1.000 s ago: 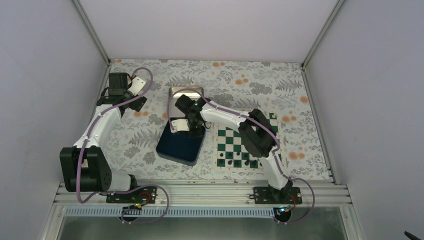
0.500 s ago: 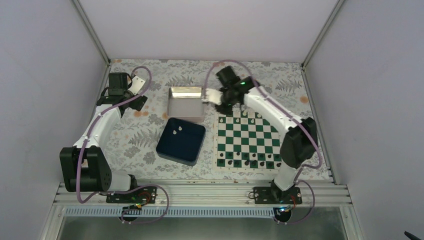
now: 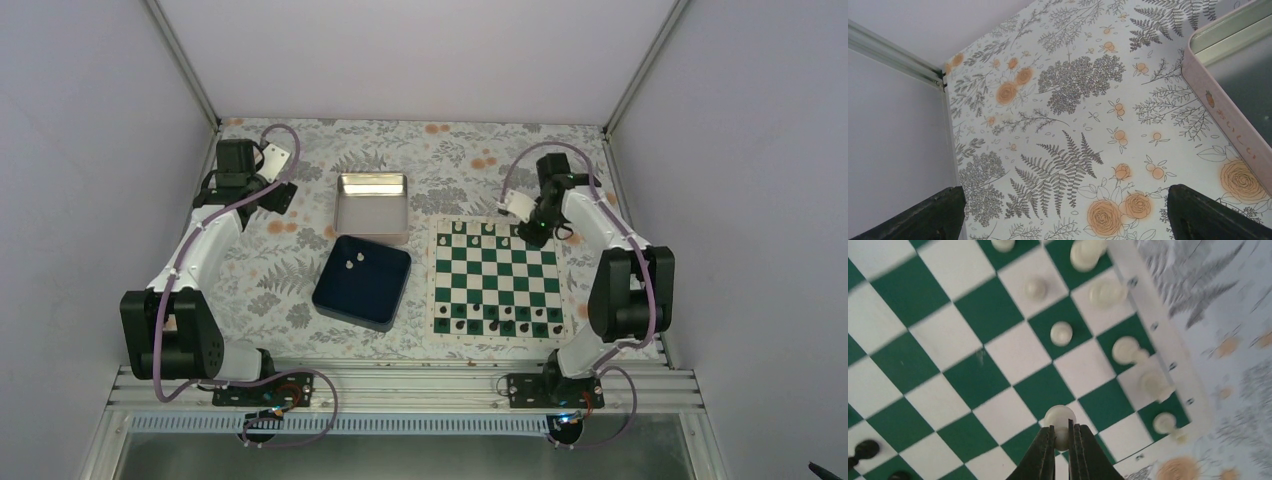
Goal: Set up the chess pieces on the board
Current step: Place the chess piece on the chessboard.
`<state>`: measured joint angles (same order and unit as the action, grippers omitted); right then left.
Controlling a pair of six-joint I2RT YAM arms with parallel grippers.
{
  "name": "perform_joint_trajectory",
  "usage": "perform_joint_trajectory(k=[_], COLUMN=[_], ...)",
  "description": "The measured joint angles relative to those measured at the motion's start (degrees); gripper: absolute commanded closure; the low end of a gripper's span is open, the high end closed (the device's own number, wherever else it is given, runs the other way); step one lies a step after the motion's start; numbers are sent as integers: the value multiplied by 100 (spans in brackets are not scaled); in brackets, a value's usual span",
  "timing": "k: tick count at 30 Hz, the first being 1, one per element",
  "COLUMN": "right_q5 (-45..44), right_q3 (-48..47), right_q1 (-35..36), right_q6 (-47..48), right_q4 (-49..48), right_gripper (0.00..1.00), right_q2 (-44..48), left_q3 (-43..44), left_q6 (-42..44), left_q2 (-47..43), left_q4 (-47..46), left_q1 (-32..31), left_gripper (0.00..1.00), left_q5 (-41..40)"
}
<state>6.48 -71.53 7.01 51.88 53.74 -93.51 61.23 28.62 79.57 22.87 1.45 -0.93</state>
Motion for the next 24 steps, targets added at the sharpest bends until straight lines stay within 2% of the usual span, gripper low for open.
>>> perform_joint_trajectory(k=[5,24], right_q5=[15,59], right_q3=[398,372], right_q1=[-299,-376], right_q6=[138,203], right_q4=[-116,-807], right_gripper=[95,95], right_q2=[-55,-931], left_q3=[2,2], left_q6=[-44,-79], left_q2=[0,-2], left_q4=[-13,-55], left_q1=[0,0], left_gripper=[0,0], left_q5=[50,83])
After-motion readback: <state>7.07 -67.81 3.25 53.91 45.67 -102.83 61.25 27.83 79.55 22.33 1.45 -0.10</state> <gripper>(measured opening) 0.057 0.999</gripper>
